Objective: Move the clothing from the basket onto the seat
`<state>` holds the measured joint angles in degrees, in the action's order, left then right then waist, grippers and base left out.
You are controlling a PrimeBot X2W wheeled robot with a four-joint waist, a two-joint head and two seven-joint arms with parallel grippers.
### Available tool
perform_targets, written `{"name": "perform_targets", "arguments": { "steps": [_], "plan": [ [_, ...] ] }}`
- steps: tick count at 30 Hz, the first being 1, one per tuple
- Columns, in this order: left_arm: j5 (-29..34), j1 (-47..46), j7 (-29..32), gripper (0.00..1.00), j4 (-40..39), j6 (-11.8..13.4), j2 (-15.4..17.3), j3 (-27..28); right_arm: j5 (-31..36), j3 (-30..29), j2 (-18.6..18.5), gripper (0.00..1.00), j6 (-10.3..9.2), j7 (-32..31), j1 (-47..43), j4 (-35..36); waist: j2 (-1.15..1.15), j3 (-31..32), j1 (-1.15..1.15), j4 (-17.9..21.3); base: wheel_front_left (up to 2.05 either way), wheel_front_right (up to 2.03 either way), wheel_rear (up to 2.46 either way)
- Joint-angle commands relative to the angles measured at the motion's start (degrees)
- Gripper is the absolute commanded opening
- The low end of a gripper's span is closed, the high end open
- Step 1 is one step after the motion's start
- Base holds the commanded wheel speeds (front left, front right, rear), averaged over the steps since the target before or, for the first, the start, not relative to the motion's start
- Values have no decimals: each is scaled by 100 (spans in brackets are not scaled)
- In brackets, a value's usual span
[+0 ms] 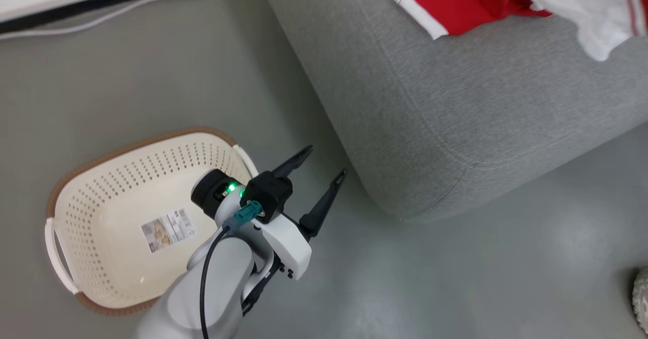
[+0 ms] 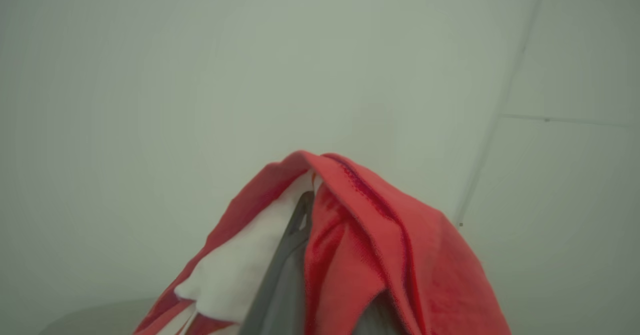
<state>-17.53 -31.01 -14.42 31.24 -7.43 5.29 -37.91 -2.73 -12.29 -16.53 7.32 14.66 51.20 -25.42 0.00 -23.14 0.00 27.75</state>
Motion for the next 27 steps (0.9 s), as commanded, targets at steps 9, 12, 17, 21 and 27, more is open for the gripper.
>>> {"name": "perform_targets", "arguments": {
  "steps": [9, 12, 17, 21, 27],
  "plan": [
    [59, -473, -33, 100, -10, -5, 212, -17, 700, -1156, -298, 0, 17, 34, 1261, -251, 0, -1054, 0, -548, 0, 0, 0],
    [55, -501, -34, 100, 26, -5, 238, -75, 1173, -1733, -423, 0, 17, 34, 1659, -409, 0, -1246, 0, -705, 0, 0, 0],
    [54, -506, -40, 100, 120, -5, 218, -205, 1782, -2531, -539, 0, 17, 34, 2341, -523, 0, -1507, 0, -1019, 0, 0, 0],
    [3, -422, -46, 100, 248, -5, 208, -340, 2149, -3118, -631, 0, 17, 34, 2763, -596, 0, -1663, 0, -1240, 0, 0, 0],
    [-56, -399, -53, 100, 368, -5, 204, -501, 2476, -3645, -717, 0, 17, 34, 3311, -340, 0, -1899, 0, -1504, 0, 0, 0]
  ]
}}
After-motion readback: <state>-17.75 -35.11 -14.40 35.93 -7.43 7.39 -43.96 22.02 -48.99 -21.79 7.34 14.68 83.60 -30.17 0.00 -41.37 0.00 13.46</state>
